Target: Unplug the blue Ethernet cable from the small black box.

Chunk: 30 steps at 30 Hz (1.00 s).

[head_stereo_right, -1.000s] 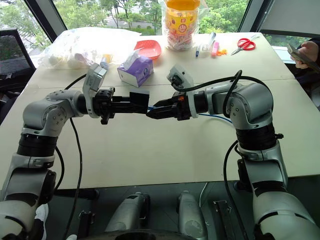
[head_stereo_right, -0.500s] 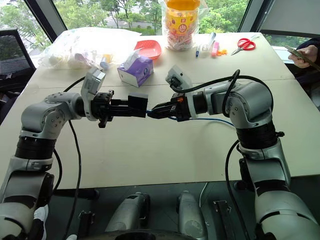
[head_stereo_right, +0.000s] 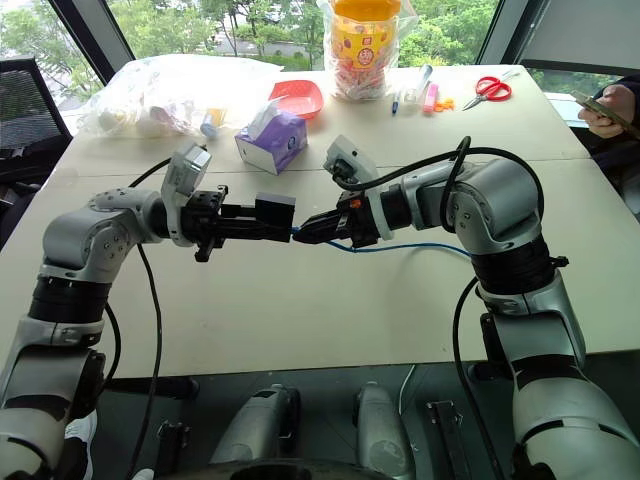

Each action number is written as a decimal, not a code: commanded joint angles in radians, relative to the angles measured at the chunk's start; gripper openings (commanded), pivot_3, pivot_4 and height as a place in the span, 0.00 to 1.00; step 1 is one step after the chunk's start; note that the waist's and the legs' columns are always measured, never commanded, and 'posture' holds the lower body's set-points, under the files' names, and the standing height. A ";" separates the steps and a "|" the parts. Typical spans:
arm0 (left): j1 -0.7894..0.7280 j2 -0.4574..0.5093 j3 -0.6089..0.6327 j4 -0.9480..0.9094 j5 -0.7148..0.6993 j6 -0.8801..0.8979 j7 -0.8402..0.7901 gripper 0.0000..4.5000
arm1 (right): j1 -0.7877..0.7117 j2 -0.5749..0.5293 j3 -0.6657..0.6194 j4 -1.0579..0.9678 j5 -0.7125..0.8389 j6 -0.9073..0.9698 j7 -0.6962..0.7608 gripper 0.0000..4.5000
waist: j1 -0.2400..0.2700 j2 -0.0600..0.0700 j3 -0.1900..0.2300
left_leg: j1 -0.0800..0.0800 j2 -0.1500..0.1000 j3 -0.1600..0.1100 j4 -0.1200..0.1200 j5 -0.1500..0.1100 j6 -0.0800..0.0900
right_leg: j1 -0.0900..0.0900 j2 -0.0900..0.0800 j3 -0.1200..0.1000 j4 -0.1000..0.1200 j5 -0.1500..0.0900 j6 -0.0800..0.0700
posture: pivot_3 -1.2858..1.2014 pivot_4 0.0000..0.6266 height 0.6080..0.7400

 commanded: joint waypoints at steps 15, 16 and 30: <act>0.016 0.076 0.010 -0.027 -0.011 -0.008 -0.056 0.11 | 0.022 -0.109 0.005 0.048 -0.036 -0.072 0.021 0.00 | 0.003 0.000 0.000 | 0.000 0.000 0.000 0.000 0.000 0.000 | 0.000 0.000 0.000 0.000 0.000 0.000 | 0.52 0.24 1.00; 0.018 0.086 0.013 -0.021 -0.009 -0.012 -0.061 0.11 | 0.034 -0.131 0.010 0.067 -0.053 -0.095 0.026 0.00 | 0.004 0.000 0.000 | 0.000 0.000 0.000 0.000 0.000 0.000 | 0.000 0.000 0.000 0.000 0.000 0.000 | 0.52 0.24 1.00; 0.035 -0.190 -0.058 0.211 0.307 -0.509 0.247 0.11 | 0.010 0.055 -0.079 0.643 -0.501 -0.679 -0.526 0.00 | 0.006 0.000 0.000 | -0.002 -0.001 0.003 0.001 0.001 0.000 | -0.002 -0.001 0.002 0.000 0.001 0.000 | 0.52 0.24 1.00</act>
